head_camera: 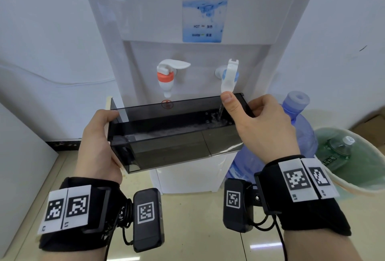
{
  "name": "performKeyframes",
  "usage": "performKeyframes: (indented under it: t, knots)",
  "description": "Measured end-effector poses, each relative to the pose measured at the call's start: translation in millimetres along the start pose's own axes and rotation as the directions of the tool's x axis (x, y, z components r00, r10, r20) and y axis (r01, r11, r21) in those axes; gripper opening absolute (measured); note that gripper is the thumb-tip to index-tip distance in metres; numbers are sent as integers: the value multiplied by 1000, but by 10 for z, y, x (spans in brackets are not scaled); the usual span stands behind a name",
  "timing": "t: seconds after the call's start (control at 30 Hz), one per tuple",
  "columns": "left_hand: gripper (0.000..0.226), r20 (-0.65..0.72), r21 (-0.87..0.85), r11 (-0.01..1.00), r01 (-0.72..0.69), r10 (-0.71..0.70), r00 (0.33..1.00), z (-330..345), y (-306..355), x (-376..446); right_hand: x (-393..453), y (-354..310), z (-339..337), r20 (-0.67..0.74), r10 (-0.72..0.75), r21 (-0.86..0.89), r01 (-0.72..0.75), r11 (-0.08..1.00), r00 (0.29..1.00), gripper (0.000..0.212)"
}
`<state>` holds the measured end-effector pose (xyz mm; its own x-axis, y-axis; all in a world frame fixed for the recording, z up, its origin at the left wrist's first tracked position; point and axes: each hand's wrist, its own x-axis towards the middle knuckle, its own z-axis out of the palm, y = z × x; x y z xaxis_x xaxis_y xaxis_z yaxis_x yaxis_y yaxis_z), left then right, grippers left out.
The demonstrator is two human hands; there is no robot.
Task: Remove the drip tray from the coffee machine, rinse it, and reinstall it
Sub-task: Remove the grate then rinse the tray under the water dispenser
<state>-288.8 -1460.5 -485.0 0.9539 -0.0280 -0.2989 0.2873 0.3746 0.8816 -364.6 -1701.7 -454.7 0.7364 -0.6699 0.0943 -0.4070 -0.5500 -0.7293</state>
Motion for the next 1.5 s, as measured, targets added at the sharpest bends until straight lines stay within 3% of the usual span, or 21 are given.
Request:
performKeyframes:
  t: [0.5,1.03,1.5]
  knots:
    - [23,3,1,1000,-8,8,1000,-20,-2,32,1,-15,22,-8,2,4,-2,1000,1000,80]
    - [39,12,-20,1000,-16,16,1000,7,6,2,-1,-54,5,-4,2,-7,-2,1000,1000,82]
    - [31,34,-41,999,-16,17,999,-39,19,44,5,-97,25,-13,-12,-7,11,1000,1000,81]
